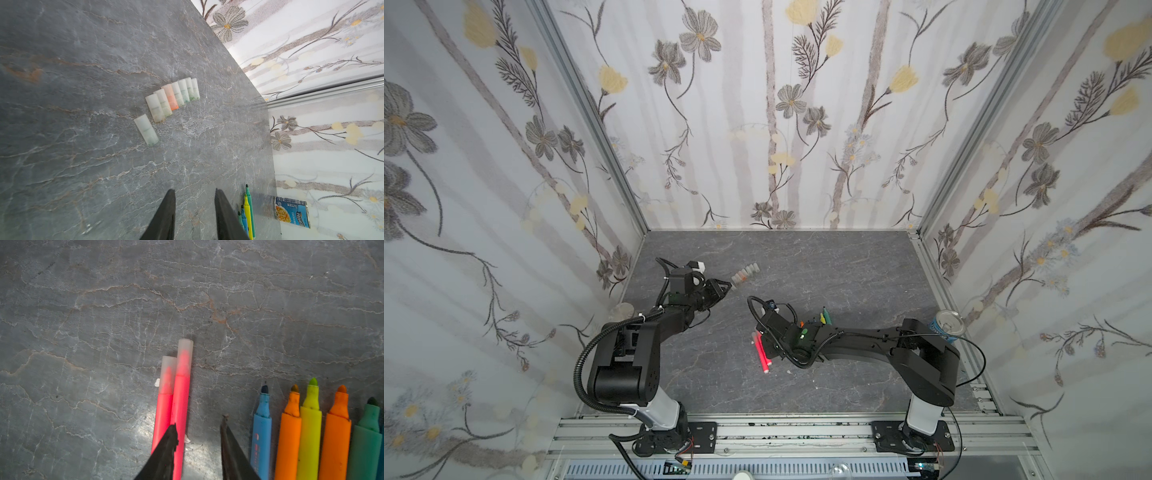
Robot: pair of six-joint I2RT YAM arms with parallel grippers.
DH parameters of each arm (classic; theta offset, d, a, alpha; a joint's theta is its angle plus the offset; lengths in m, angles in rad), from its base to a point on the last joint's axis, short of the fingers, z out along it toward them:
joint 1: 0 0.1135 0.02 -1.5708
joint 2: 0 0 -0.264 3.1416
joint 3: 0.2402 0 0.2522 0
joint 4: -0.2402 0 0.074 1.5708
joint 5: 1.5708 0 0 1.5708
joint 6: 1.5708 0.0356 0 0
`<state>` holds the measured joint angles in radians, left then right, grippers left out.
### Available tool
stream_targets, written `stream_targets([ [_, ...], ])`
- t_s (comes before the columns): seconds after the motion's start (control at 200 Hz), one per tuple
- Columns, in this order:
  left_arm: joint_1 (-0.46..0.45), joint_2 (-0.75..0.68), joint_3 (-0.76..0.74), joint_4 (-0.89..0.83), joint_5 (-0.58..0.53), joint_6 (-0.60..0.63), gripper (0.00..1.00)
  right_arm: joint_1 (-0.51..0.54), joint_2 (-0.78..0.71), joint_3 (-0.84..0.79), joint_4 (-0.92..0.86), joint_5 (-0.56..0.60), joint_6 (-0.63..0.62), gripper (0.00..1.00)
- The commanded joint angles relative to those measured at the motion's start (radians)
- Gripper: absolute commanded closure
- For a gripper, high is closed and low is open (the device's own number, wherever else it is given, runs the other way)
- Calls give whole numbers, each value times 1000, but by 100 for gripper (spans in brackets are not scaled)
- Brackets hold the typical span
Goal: Open the pen caps
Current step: 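Move the right gripper over a capped pink highlighter and close on it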
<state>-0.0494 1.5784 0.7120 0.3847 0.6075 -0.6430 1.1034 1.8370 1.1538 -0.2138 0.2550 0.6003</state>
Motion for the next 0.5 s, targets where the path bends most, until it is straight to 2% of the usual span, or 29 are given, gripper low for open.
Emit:
stream_targets([
  [0.0, -3, -28, -5, 13, 11, 12, 68, 3, 14, 19, -17, -3, 4, 64],
  [0.25, -4, -37, -20, 38, -8, 19, 68, 6, 48, 44, -30, -21, -3, 64],
  [0.495, -9, -7, -26, 77, 24, 6, 67, 6, 105, 65, -8, -42, -14, 64],
])
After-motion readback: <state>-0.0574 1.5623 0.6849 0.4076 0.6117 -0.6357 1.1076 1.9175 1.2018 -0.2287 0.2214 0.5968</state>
